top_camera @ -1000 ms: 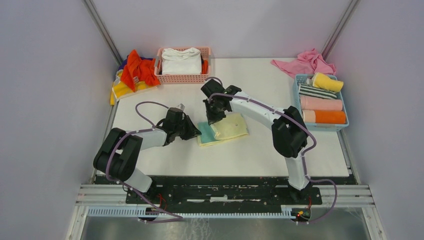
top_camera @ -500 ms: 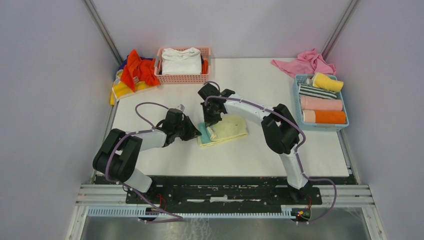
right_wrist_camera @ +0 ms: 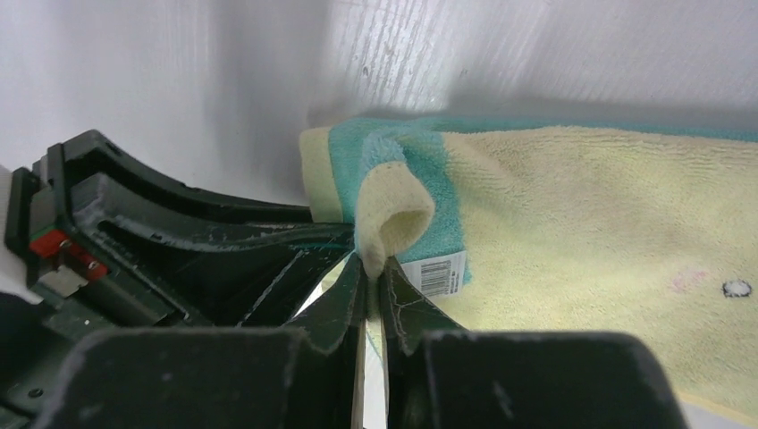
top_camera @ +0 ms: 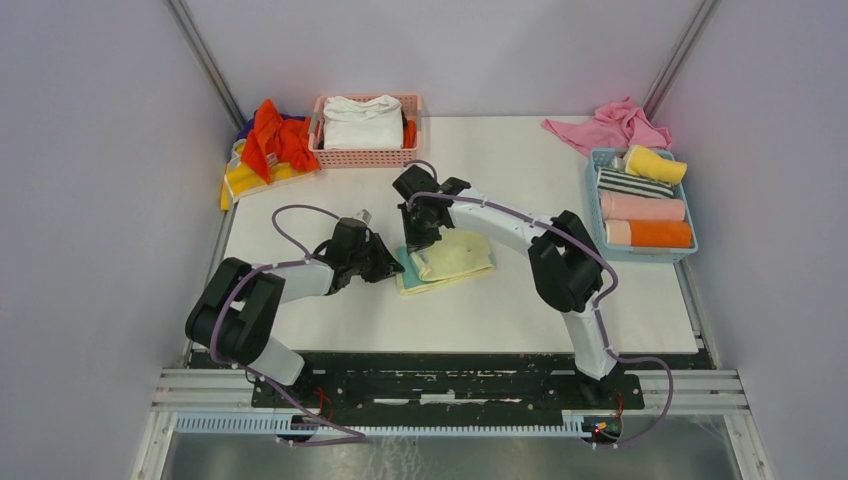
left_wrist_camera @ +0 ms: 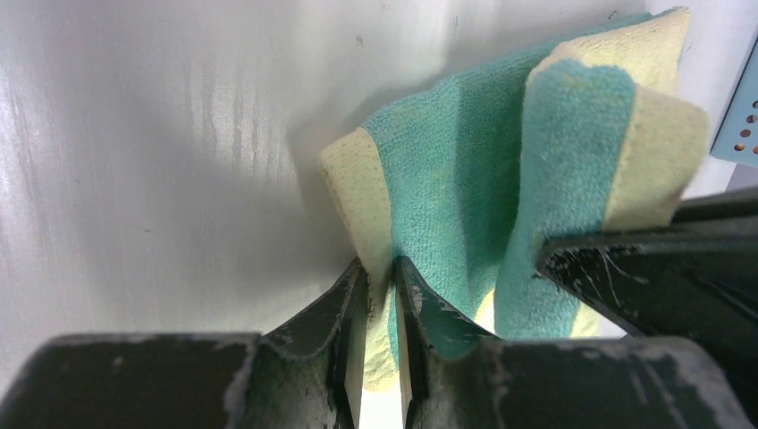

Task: Roll the towels
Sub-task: Fold the towel at the center of the board.

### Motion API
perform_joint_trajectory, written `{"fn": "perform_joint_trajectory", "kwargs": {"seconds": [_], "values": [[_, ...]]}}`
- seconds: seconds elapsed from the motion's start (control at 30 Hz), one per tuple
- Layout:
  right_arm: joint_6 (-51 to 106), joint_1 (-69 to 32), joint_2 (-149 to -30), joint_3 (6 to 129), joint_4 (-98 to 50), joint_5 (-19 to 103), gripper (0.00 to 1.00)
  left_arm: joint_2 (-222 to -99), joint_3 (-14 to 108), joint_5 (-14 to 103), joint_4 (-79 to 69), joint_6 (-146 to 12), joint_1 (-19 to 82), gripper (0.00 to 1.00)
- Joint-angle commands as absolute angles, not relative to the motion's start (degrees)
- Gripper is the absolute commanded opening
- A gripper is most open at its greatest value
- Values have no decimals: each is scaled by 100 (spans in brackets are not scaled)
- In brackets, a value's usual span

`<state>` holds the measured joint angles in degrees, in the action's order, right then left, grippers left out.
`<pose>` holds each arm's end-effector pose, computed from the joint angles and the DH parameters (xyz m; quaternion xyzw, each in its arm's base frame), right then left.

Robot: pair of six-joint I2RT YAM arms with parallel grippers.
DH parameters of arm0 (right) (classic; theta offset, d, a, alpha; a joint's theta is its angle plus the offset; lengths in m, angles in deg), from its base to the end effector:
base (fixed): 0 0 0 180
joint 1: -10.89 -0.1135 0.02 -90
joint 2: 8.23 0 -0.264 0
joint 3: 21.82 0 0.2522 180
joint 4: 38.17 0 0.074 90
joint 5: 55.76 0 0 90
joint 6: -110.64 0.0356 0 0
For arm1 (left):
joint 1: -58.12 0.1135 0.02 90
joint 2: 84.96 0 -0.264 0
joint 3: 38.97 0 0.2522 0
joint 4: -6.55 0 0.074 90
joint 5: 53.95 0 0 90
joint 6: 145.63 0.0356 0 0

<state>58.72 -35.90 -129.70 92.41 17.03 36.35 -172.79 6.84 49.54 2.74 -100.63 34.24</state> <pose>0.3131 0.3352 0.2097 -0.0781 0.9679 0.1739 0.1637 0.2463 -0.1181 0.1306 -0.1252 0.9127 -0.3009 0.2464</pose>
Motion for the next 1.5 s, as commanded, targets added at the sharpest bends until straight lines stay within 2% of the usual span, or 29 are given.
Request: {"fn": "perform_joint_trajectory", "kwargs": {"seconds": [0.0,0.27,0.53,0.8,0.93,1.07,1.27,1.47], "values": [[5789,-3720,-12565,9299,1780,3431,12,-17204,616,4727,-6,-10135,3378,25],[5794,-3754,-12807,9267,1690,3325,15,-17139,602,4669,-73,-10116,3384,25],[5776,-3754,-12912,9266,1402,3609,32,-16731,514,4316,-422,-10116,3381,32],[5209,-3607,-11686,8456,1186,3877,49,-15674,488,3602,-1407,-10011,3378,45],[5018,-3094,-10842,7297,490,4345,51,-15040,723,3437,-1876,-9924,3306,50],[5051,-2360,-10422,6225,-367,5310,51,-14839,1257,3338,-2052,-9981,2928,53],[5372,-1552,-10569,5355,-1579,6464,50,-15667,1828,3593,-1534,-10123,2509,54],[5734,-848,-11106,4522,-2788,6912,46,-16472,1619,3808,-1074,-10267,2508,52]]}}
